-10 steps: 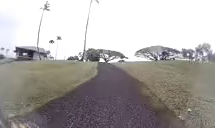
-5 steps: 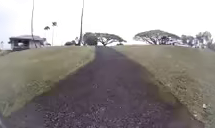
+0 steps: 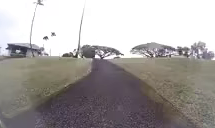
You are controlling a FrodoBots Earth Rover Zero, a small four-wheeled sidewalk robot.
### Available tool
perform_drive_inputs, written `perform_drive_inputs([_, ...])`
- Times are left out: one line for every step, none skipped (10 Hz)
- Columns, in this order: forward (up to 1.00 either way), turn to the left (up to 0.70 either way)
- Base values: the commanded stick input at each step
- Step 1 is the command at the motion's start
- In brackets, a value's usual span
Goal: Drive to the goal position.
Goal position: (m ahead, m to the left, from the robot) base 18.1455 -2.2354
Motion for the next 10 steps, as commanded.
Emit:
perform_drive_inputs([0.7, 0.0])
perform_drive_inputs([0.7, 0.0])
perform_drive_inputs([0.7, 0.0])
perform_drive_inputs([0.7, 0.0])
perform_drive_inputs([0.7, 0.0])
perform_drive_inputs([0.7, 0.0])
perform_drive_inputs([0.7, 0.0])
perform_drive_inputs([0.7, 0.0])
perform_drive_inputs([0.7, 0.0])
perform_drive_inputs([0.7, 0.0])
